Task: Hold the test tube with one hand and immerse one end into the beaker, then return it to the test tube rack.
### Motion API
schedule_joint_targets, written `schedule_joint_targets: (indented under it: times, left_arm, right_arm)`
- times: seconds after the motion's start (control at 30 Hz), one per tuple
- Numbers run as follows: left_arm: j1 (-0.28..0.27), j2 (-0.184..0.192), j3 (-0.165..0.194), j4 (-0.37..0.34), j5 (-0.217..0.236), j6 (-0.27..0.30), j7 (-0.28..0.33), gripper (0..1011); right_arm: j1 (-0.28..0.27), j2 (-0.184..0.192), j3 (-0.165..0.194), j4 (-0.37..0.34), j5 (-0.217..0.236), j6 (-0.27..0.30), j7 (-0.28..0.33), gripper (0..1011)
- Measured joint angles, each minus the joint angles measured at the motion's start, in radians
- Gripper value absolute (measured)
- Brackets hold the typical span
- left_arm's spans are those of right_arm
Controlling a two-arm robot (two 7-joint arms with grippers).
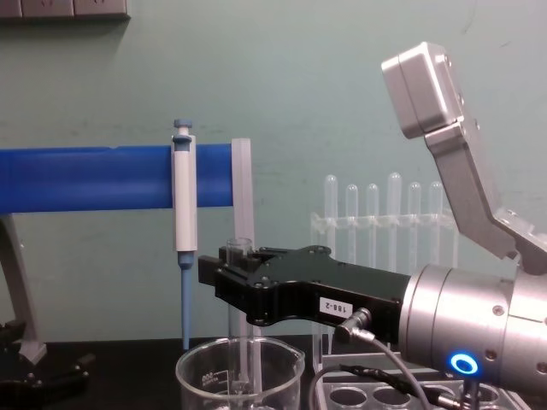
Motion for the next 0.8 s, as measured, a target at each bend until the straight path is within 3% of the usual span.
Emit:
schedule_joint_targets:
  times: [0.8]
  left_arm:
    - [0.0,0.0,0.0,0.0,0.0,0.0,0.0,1000]
  right_arm:
    - [0.0,0.0,0.0,0.0,0.0,0.0,0.0,224]
